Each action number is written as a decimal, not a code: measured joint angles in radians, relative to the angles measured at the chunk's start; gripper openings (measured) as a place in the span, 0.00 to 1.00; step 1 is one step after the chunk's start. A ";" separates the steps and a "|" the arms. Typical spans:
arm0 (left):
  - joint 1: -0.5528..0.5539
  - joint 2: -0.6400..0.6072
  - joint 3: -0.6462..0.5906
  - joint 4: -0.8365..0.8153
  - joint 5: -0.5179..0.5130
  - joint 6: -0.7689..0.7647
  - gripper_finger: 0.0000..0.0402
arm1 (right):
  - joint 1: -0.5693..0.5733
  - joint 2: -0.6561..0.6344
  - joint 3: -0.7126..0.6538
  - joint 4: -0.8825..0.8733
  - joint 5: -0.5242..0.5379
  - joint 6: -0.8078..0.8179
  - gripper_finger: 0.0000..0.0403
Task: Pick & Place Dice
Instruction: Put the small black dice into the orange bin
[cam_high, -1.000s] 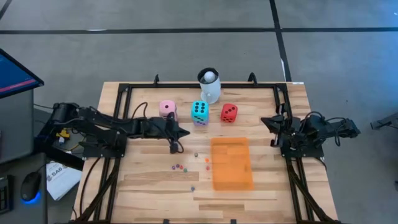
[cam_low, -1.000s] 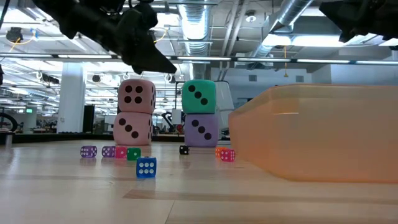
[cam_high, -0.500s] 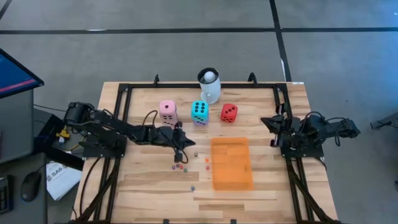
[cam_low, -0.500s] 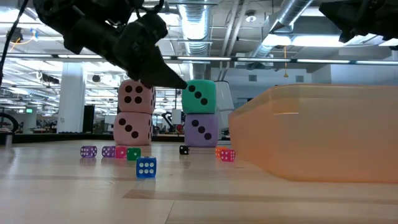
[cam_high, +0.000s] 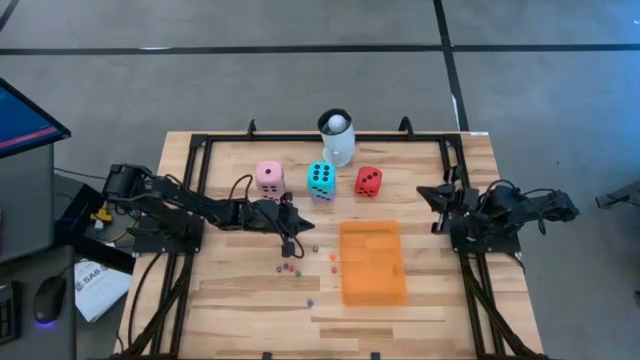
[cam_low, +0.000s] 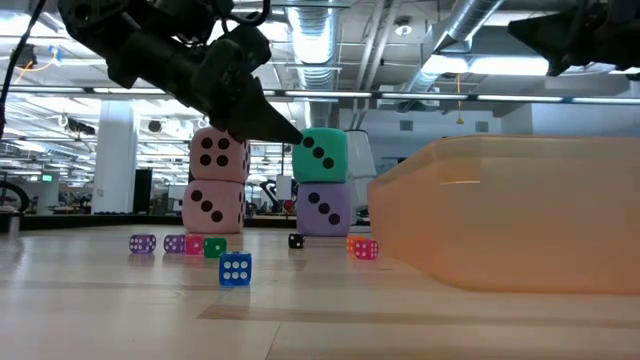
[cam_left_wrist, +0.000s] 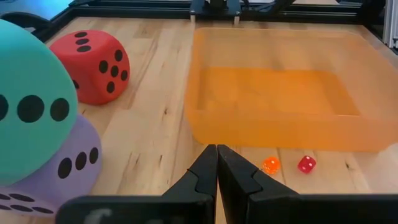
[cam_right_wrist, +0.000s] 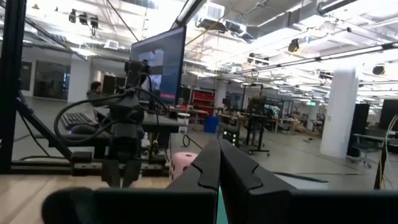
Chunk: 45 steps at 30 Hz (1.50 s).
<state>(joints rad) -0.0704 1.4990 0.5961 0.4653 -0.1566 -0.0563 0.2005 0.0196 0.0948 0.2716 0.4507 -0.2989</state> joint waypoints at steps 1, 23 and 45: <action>0.003 0.000 0.000 0.000 0.000 0.000 0.00 | 0.000 0.000 0.000 0.005 0.000 0.000 0.00; 0.027 0.000 0.000 0.008 -0.015 0.000 0.02 | 0.002 0.000 0.000 -0.001 -0.004 0.041 0.00; 0.023 0.000 0.000 0.006 0.057 -0.001 0.60 | 0.002 0.000 0.000 -0.001 -0.004 0.100 0.00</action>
<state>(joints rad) -0.0471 1.4990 0.5957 0.4717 -0.0999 -0.0574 0.2024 0.0193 0.0948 0.2703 0.4465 -0.1986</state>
